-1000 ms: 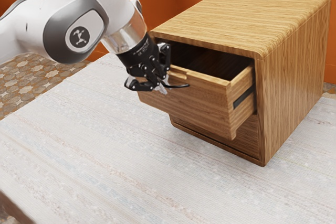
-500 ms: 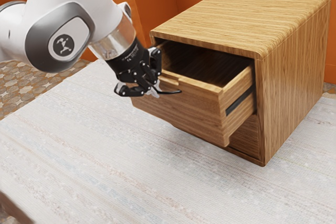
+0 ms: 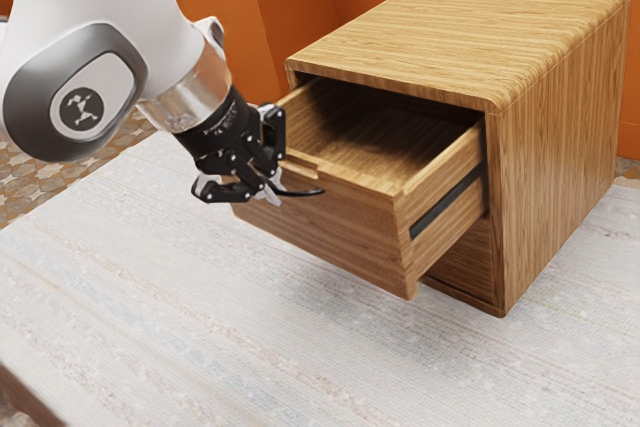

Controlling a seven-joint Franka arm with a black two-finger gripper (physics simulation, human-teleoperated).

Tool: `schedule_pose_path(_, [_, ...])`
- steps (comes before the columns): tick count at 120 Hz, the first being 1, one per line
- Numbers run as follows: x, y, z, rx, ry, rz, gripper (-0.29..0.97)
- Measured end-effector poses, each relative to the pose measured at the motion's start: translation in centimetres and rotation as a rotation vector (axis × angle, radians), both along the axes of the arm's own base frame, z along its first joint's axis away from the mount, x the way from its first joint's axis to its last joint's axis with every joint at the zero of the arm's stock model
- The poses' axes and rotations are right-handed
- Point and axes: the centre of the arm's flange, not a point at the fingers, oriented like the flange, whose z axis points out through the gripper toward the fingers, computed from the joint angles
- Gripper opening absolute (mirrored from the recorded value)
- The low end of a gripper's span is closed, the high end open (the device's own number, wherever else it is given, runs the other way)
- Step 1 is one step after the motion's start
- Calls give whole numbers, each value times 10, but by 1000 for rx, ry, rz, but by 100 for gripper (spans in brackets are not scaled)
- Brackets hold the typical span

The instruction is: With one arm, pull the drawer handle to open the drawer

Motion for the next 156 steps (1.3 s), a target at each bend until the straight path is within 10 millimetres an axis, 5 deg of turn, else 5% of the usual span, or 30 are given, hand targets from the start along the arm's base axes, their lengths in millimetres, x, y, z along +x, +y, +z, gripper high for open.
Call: schedule_pose_path(156, [-85, 3, -2, 15, -23, 6, -10])
